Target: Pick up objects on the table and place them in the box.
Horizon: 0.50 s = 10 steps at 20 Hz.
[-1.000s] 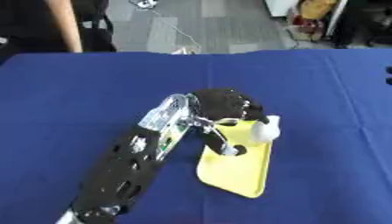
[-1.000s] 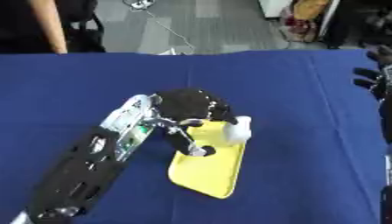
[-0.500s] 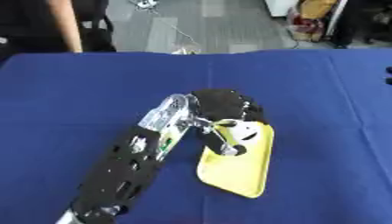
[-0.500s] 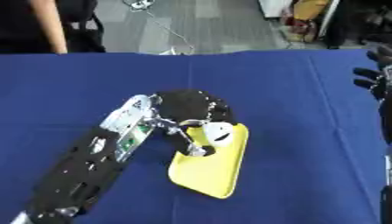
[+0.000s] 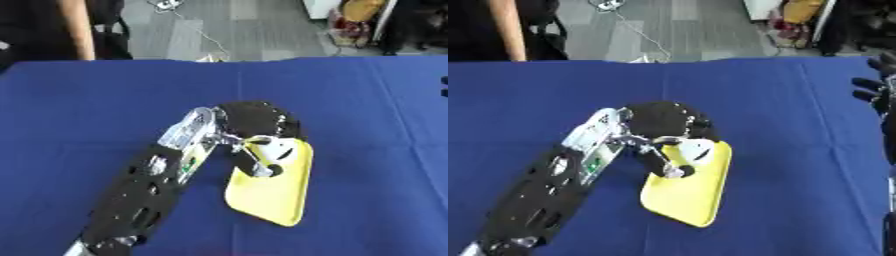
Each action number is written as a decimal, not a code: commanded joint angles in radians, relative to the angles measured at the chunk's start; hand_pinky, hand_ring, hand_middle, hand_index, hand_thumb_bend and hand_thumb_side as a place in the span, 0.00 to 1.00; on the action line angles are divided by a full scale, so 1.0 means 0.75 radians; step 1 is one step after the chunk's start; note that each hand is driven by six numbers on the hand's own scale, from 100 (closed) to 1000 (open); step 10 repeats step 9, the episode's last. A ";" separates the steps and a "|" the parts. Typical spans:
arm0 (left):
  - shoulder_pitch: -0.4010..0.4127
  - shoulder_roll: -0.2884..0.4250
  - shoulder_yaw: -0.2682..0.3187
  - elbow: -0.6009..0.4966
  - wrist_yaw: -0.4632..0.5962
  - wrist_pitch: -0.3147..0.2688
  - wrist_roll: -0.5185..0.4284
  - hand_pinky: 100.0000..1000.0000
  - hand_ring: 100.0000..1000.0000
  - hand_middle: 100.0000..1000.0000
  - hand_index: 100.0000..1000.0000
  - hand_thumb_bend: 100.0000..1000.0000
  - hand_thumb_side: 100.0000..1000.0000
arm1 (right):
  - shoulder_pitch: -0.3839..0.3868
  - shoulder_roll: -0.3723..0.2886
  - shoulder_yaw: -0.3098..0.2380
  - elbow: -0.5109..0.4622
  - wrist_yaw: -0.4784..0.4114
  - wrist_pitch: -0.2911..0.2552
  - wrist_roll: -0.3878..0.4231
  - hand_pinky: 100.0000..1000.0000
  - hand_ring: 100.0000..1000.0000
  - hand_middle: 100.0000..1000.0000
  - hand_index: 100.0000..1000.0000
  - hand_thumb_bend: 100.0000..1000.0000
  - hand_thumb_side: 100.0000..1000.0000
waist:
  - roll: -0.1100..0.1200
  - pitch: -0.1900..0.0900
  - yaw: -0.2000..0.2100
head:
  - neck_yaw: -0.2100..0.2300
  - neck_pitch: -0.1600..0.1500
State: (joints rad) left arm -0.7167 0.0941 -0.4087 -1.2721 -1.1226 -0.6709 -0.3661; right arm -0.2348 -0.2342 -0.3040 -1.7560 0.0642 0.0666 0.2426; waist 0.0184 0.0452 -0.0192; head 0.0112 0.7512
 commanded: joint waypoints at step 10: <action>-0.011 0.018 0.018 -0.046 0.061 0.016 0.002 0.71 0.83 0.82 0.92 0.09 0.70 | -0.012 -0.014 -0.011 -0.023 0.002 0.001 0.003 0.79 0.79 0.93 1.00 0.00 0.90 | -0.004 -0.011 -0.001 | 0.009 -0.023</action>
